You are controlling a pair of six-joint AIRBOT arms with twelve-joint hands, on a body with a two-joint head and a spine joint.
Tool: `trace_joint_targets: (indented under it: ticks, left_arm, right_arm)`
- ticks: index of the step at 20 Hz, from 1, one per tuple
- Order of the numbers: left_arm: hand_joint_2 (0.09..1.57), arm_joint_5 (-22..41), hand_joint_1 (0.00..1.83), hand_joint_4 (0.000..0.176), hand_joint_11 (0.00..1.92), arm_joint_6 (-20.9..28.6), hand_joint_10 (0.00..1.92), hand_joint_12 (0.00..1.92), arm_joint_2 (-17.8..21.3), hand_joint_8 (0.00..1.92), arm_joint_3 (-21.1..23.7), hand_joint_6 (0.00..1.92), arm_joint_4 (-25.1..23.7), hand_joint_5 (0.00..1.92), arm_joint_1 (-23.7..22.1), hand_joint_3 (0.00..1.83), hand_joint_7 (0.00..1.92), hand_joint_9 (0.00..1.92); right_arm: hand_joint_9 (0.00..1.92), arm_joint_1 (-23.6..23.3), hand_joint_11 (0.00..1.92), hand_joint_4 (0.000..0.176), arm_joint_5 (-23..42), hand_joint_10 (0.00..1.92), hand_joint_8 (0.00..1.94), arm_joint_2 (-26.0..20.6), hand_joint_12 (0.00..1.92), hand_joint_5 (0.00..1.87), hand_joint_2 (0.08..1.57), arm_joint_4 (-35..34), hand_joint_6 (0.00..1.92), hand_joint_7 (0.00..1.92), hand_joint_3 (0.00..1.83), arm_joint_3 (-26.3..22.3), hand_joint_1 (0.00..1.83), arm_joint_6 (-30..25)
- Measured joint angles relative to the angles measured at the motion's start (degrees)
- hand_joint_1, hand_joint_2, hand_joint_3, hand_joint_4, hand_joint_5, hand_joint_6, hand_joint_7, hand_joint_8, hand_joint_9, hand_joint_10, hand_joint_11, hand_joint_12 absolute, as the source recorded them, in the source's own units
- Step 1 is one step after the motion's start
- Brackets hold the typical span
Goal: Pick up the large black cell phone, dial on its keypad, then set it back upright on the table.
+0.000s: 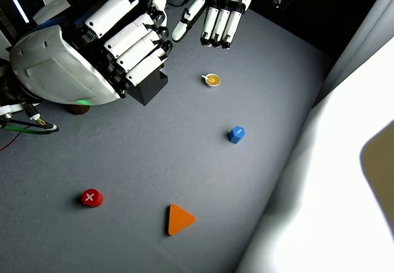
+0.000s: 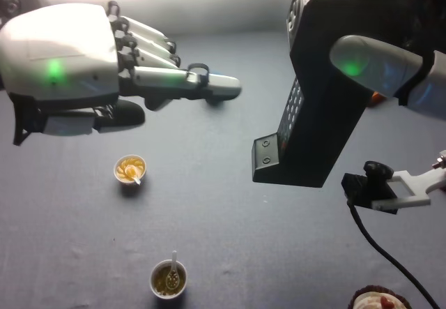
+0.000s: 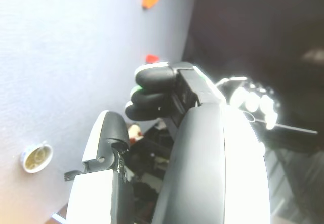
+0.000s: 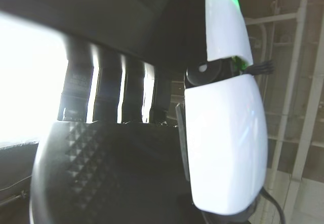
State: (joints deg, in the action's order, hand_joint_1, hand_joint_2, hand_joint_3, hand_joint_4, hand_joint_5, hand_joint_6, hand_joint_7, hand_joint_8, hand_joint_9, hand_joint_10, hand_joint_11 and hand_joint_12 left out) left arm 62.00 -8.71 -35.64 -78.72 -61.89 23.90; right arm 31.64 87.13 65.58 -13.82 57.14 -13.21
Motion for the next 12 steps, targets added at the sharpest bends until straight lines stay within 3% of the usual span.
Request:
trace_joint_targets:
  ticks: [4, 5, 6, 9, 12]
  left_arm:
    - [1.30, 0.44, 1.30, 0.176, 0.56, 0.02, 1.92, 1.92, -0.02, 1.61, 2.12, 0.00, -0.17, 0.01, 0.00, 0.00, 0.62, 0.63]
    - [1.30, 0.39, 1.29, 0.166, 0.67, 0.02, 1.92, 1.92, -0.02, 1.61, 2.14, 0.00, -0.17, 0.00, 0.00, 0.00, 0.62, 0.65]
    - [1.30, 0.15, 1.29, 0.166, 0.67, 0.02, 1.92, 1.92, -0.28, 1.61, 2.12, 0.00, 0.04, 0.00, 0.00, 0.00, 0.62, 0.65]
    - [1.32, -1.09, 1.28, 0.174, 0.47, -0.02, 1.92, 1.92, -1.77, 1.65, 2.14, 0.00, 0.02, 0.00, 0.17, 0.00, 0.58, 0.49]
    - [1.32, -1.29, 1.28, 0.170, 0.48, 0.07, 1.92, 1.92, -2.89, 1.66, 2.05, 0.00, 0.55, 0.00, 1.40, 0.00, 0.57, 0.50]
  right_arm:
    - [0.97, -0.07, 0.84, 0.000, 0.00, 1.08, 0.92, 0.00, 1.59, 0.94, 1.11, 0.09, 0.90, 0.93, 0.00, -0.04, 1.49, 0.02]
    - [0.93, -0.07, 0.84, 0.000, -0.02, 1.13, 0.97, 0.00, 1.59, 0.95, 1.11, 0.07, 0.88, 0.89, 0.00, -0.04, 1.49, 0.04]
    - [0.93, -0.07, 0.84, 0.000, -0.02, 1.13, 0.97, 0.00, 1.59, 0.95, 1.11, 0.11, 0.88, 0.89, 0.00, -0.04, 1.49, 0.04]
    - [0.90, -0.39, 0.78, 0.000, -0.20, 1.18, 1.04, 0.00, 1.65, 0.97, 1.12, 0.04, 0.86, 0.86, 0.00, -0.17, 1.49, 0.07]
    - [0.90, -0.39, 0.81, 0.000, -0.22, 1.18, 1.03, -0.04, 1.64, 0.95, 1.12, 0.04, 0.87, 0.87, 0.00, -0.42, 1.49, 0.11]
